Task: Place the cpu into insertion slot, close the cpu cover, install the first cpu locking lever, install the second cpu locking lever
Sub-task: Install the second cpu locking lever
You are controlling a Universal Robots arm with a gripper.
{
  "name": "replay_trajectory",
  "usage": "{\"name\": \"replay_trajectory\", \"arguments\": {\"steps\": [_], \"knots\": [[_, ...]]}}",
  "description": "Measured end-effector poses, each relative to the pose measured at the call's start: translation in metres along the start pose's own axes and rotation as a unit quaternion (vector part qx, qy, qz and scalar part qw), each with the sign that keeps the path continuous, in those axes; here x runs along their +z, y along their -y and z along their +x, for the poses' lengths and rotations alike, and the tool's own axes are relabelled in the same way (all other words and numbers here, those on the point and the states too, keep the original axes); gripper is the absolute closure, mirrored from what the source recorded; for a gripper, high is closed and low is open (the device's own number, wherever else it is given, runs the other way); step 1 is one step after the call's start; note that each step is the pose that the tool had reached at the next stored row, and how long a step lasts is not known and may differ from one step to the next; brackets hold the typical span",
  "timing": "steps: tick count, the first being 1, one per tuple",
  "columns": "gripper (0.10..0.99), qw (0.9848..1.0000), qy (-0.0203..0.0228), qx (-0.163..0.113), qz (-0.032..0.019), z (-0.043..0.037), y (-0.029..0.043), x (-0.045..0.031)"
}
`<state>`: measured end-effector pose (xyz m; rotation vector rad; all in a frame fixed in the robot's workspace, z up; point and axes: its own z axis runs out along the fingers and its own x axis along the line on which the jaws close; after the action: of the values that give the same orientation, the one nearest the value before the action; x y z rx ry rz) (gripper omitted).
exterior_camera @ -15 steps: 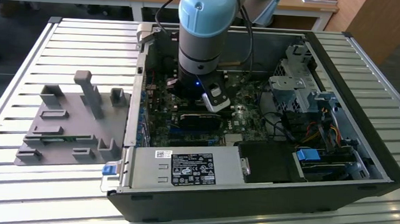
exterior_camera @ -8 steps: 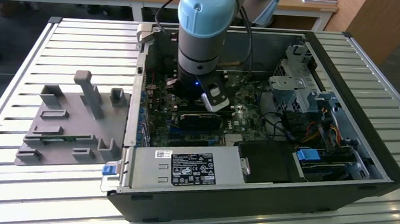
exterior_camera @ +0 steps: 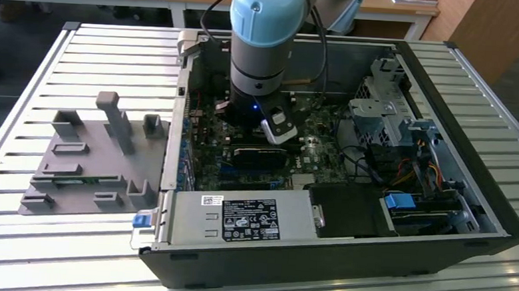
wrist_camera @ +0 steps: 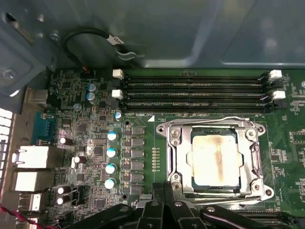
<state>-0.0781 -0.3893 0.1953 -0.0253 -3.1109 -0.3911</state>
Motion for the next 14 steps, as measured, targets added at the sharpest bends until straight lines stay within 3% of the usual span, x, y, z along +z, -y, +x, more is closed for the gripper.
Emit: {"name": "replay_trajectory", "arguments": {"steps": [14], "knots": [[0.980,1.0000,-0.0004,0.000,0.0001,-0.0010,-0.0065,-0.0258]]}}
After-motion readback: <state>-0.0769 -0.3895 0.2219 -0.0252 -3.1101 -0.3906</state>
